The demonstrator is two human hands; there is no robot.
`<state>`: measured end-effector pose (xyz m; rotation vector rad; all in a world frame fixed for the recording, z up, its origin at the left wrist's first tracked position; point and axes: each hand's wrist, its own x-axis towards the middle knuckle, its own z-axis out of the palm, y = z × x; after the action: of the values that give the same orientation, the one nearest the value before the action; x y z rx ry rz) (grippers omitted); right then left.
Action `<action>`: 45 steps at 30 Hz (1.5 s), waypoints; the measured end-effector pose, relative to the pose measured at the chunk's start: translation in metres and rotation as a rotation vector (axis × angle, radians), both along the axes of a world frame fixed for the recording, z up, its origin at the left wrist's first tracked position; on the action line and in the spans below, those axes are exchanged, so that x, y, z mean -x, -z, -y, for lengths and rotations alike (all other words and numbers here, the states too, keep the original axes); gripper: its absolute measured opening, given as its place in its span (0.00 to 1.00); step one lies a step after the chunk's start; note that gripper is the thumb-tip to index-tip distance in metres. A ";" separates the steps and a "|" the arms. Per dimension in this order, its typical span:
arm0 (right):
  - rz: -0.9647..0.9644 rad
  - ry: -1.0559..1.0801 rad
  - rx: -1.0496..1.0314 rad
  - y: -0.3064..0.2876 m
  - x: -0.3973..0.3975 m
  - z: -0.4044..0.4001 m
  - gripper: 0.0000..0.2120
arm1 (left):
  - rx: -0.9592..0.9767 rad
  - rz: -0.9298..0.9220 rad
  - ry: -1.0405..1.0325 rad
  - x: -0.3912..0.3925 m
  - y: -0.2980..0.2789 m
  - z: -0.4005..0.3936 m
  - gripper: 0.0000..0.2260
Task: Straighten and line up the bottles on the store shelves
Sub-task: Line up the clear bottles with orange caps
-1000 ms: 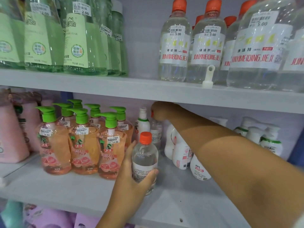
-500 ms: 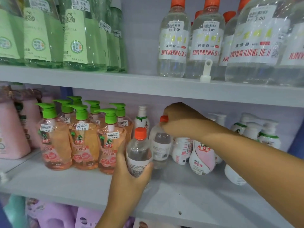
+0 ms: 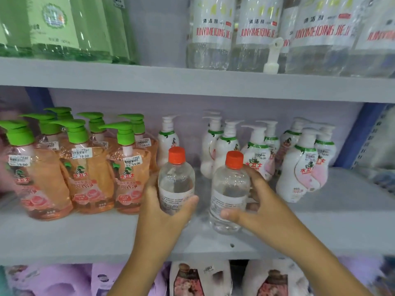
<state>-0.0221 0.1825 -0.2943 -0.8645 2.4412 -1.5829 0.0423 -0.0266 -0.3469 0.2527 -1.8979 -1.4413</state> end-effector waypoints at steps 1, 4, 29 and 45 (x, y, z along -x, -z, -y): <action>0.006 0.031 0.029 0.009 -0.001 0.003 0.41 | 0.025 0.007 0.002 0.000 -0.001 -0.001 0.33; 0.001 0.138 0.054 0.022 0.004 0.007 0.31 | 0.049 0.043 0.014 -0.004 -0.006 -0.002 0.31; -0.528 0.119 0.348 -0.266 -0.109 -0.088 0.22 | 0.310 -0.332 -0.050 -0.161 -0.298 -0.101 0.14; -0.573 0.381 0.021 -0.285 -0.026 0.013 0.31 | 0.315 0.000 -0.042 -0.011 -0.301 -0.027 0.24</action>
<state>0.0035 0.1695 -0.0090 -1.0186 3.1520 -1.6495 0.0530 0.0005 -0.0455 0.1412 -2.0726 -1.0936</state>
